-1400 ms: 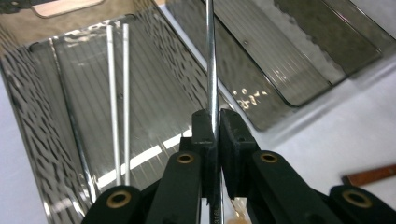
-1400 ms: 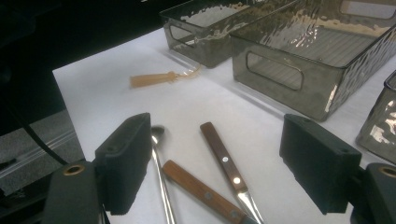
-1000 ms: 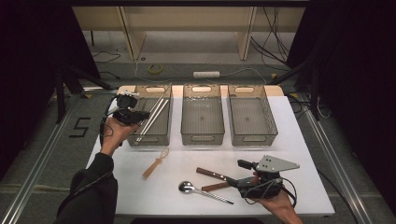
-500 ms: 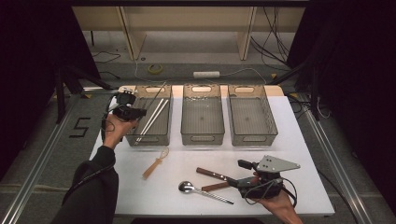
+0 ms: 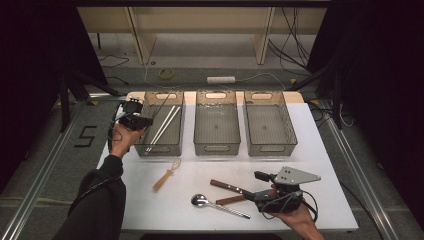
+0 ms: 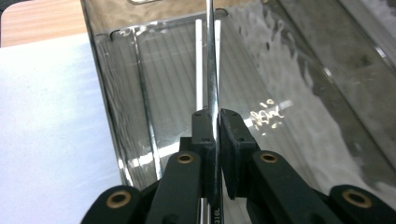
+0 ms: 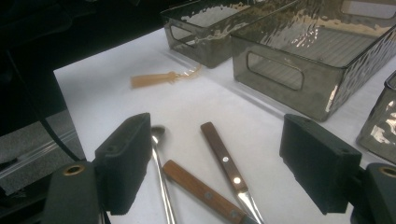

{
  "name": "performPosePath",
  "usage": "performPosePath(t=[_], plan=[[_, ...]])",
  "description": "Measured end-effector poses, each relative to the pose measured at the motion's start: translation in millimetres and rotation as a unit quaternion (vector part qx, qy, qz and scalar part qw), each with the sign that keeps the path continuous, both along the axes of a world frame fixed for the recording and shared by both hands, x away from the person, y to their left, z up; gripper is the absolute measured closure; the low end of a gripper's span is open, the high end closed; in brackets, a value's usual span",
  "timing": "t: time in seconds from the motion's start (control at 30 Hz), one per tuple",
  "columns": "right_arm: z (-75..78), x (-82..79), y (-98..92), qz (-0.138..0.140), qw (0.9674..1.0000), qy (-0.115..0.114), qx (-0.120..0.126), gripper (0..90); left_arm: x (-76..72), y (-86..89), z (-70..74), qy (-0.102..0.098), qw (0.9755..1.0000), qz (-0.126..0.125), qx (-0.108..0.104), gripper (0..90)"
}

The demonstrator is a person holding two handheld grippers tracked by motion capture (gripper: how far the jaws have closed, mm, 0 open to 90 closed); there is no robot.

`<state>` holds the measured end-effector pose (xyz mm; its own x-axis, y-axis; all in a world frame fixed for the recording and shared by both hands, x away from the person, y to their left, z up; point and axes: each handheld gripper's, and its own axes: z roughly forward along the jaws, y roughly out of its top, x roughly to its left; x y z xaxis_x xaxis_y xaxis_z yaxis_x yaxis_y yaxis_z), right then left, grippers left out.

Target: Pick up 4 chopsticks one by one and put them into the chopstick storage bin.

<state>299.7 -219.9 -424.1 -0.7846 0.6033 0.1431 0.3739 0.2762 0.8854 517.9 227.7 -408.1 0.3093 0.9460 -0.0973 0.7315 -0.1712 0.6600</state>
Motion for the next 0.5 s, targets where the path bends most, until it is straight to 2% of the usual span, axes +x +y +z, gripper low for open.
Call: performPosePath(t=[0.5], plan=[[-0.1, 0.3, 0.0, 0.001, 1.0, 0.001, 0.001, 26.4, 5.6, 0.5, -6.7, 0.007, 0.9998, 0.012, 0.014, 84.1]])
